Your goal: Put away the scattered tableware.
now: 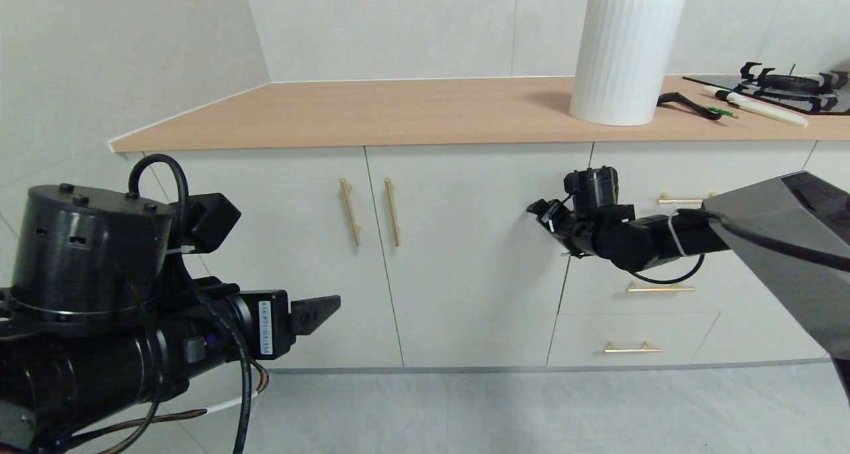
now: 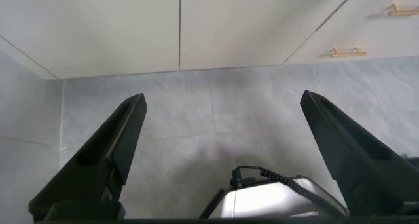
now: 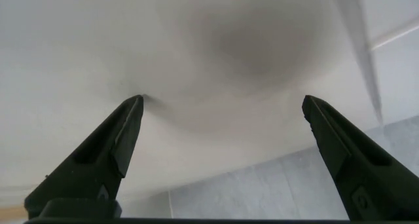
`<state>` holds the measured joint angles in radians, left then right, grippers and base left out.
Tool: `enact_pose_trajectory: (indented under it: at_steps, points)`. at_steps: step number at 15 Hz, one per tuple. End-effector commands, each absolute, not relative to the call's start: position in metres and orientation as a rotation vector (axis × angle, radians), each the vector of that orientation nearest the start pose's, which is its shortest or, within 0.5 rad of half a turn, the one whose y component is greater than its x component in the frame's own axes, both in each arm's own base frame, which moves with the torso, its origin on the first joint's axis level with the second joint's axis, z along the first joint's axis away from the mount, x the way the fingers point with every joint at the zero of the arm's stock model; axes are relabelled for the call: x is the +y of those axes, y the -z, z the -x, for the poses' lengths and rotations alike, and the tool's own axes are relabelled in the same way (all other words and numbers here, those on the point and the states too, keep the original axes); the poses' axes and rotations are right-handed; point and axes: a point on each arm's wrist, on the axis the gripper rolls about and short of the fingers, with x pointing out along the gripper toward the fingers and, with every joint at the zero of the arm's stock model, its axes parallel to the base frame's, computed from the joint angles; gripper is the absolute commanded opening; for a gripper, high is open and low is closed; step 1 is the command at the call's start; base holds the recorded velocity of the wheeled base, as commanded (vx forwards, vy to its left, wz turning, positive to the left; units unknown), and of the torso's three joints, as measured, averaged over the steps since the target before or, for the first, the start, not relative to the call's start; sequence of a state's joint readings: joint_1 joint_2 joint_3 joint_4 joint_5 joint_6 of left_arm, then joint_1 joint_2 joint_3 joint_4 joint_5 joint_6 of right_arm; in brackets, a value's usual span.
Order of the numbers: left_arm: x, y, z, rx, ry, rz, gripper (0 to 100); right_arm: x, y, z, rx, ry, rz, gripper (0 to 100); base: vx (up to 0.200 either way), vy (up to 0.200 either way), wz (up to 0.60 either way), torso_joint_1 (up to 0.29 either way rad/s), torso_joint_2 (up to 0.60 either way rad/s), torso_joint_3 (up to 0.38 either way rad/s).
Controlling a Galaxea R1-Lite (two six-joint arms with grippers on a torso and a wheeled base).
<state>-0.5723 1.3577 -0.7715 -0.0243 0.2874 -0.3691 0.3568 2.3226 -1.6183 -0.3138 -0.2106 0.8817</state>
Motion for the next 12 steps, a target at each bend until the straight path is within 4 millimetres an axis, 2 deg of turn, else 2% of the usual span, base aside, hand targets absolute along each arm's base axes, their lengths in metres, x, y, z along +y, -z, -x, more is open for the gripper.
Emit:
enact_pose_trajectory:
  at_steps: [1,3,4,6,7,8,10,12]
  points:
    - [-0.107,-0.208,-0.178,0.536,0.165,0.125,100,0.159,-0.158,-0.427,0.391,-0.001,-0.764,100,0.000,0.000,0.00,0.000,0.00,0.000]
    - [-0.094,-0.222,-0.162,0.443,0.096,0.083,100,0.136,-0.209,-0.368,0.339,-0.025,-0.727,100,0.000,0.000,0.00,0.000,0.00,0.000]
    - [-0.086,-0.224,-0.152,0.406,0.062,0.050,100,0.124,-0.226,-0.339,0.315,-0.034,-0.703,100,0.000,0.000,0.00,0.000,0.00,0.000]
    - [-0.065,-0.222,-0.124,0.349,0.031,0.015,100,0.091,-0.249,-0.265,0.255,-0.031,-0.657,100,0.000,0.000,0.00,0.000,0.00,0.000]
    - [-0.058,-0.221,-0.118,0.339,0.015,0.024,100,0.083,-0.251,-0.245,0.240,-0.038,-0.639,100,0.000,0.000,0.00,0.000,0.00,0.000]
    - [-0.040,-0.212,-0.097,0.308,-0.030,0.046,100,0.058,-0.251,-0.195,0.173,-0.036,-0.568,100,0.000,0.000,0.00,0.000,0.00,0.000]
    - [-0.016,-0.207,-0.060,0.202,-0.079,0.076,100,0.030,-0.248,-0.127,0.059,-0.061,-0.439,100,0.000,0.000,0.00,0.000,0.00,0.000]
    - [0.000,-0.198,-0.031,0.124,-0.145,0.039,100,0.014,-0.245,-0.079,-0.028,-0.086,-0.355,100,0.000,0.000,0.00,0.000,0.00,0.000]
